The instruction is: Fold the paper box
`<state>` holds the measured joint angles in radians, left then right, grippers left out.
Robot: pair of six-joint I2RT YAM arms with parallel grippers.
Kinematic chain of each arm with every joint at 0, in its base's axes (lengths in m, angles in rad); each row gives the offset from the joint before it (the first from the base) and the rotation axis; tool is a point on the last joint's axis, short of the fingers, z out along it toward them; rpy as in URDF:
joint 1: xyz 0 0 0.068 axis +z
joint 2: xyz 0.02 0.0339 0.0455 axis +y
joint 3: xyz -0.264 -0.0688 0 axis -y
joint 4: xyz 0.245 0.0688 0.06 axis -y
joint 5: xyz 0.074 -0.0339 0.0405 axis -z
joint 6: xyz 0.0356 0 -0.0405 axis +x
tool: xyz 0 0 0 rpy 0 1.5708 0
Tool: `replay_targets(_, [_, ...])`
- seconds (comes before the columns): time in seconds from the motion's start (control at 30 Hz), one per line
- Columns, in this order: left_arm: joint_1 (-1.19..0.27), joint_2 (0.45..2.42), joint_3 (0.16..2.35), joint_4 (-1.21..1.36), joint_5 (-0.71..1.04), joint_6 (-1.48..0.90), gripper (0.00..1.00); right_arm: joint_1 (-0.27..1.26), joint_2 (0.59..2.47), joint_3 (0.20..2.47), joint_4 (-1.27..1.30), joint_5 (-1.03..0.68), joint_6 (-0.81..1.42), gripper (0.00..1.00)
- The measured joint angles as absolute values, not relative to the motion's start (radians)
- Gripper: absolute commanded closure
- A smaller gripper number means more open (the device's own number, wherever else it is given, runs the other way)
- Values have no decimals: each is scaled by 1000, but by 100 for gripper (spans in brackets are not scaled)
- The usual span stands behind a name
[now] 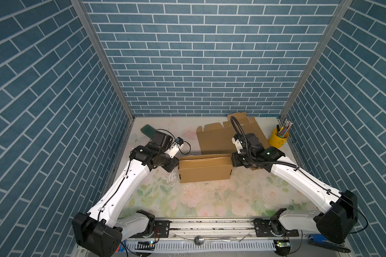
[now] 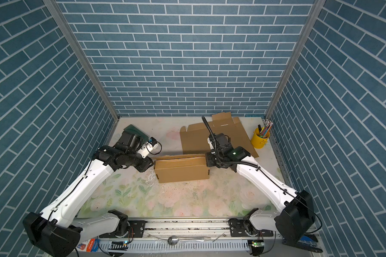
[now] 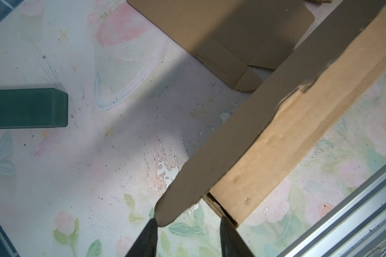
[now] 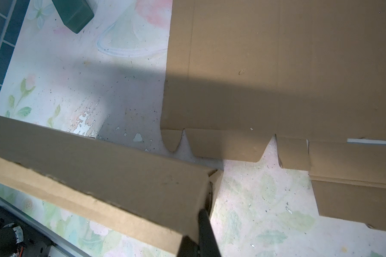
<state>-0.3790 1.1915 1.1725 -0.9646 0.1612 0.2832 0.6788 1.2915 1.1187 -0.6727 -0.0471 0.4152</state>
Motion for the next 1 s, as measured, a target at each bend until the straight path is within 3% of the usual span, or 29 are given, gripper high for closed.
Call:
replay_targets(0.2, [-377,1208,1230,-967,146,312,44,681,1291,1119,-673,-41,415,100])
replay_targets(0.47, [-377,1282,1263,-966,162,354,47,682,1291,1119,-673,-40,415,100])
replay_targets(1.0, [-356,1345,1305,-1008,189,350,85,683,1291,1119,-673,-38,416,100])
